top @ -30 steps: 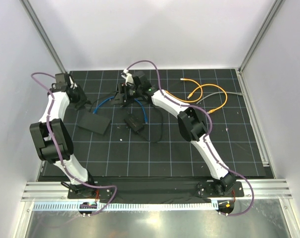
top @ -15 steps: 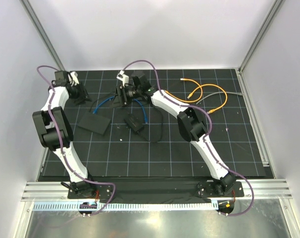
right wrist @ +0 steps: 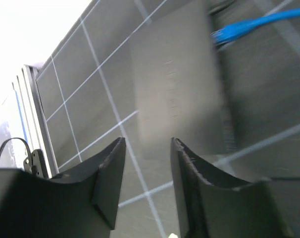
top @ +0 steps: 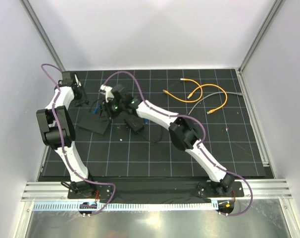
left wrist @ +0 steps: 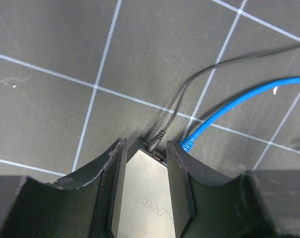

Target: Pull the plug from the switch port

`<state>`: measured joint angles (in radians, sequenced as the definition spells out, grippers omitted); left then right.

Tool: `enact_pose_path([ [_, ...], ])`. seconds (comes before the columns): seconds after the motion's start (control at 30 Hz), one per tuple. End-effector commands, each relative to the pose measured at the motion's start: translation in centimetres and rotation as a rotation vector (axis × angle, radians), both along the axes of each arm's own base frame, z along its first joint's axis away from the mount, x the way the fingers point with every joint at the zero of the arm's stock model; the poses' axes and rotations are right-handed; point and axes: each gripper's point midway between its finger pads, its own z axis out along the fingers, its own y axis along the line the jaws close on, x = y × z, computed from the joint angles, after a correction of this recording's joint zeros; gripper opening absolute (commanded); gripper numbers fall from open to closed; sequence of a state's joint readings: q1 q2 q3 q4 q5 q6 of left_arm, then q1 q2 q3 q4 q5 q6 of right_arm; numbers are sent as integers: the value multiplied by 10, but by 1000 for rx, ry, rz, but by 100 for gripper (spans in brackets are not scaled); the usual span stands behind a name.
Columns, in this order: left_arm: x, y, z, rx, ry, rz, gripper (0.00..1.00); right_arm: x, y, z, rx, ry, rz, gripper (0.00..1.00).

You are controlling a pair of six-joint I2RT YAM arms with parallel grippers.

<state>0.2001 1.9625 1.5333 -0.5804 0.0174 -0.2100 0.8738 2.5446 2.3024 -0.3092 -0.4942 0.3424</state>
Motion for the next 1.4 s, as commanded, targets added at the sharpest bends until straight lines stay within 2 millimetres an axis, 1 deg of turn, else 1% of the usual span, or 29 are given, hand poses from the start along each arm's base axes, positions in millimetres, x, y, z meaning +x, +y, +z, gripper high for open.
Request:
enact_pose_path([
  [0.0,3,11,10,57,-27,56,42,1,5,11,-21,-58,-72,46],
  [0.03,2,11,6,85,-13,57,41,-1,9,8,-2,-42,-67,44],
  [0.1,1,14,1,126,9,61,40,-3,13,1,11,9,-79,36],
  [0.13,1,11,0,136,14,52,39,-6,18,-4,31,33,-56,29],
  [0.2,2,8,-3,132,15,46,39,-10,22,-7,50,80,-53,24],
  [0.23,2,5,-5,132,20,36,39,-13,26,-14,57,102,-38,19],
  [0.27,2,3,-7,135,23,29,38,-13,27,-15,62,110,-36,17],
  [0.33,0,0,-12,131,35,13,38,-12,27,-24,44,124,-50,14],
  [0.37,0,-6,-13,115,34,-7,37,-12,27,-28,37,125,-50,14],
  [0.43,0,-10,-17,96,41,-19,37,-12,26,-30,33,127,-52,11],
  [0.57,0,-14,-26,97,65,-38,38,-13,29,-35,41,147,-48,10],
  [0.6,0,-16,-28,93,69,-50,38,-14,29,-40,36,154,-46,10],
  [0.9,3,-19,-40,126,102,-68,37,-13,29,-40,31,164,-46,8],
  [1.1,2,-20,-43,176,122,-80,33,-13,30,-44,21,180,-51,9],
  [1.23,0,-17,-41,244,135,-73,26,-14,31,-39,31,180,-40,8],
  [1.27,0,-19,-40,252,136,-81,26,-14,32,-39,34,179,-40,8],
  [1.37,-6,-15,-41,301,169,-76,19,-15,33,-38,41,190,-35,8],
])
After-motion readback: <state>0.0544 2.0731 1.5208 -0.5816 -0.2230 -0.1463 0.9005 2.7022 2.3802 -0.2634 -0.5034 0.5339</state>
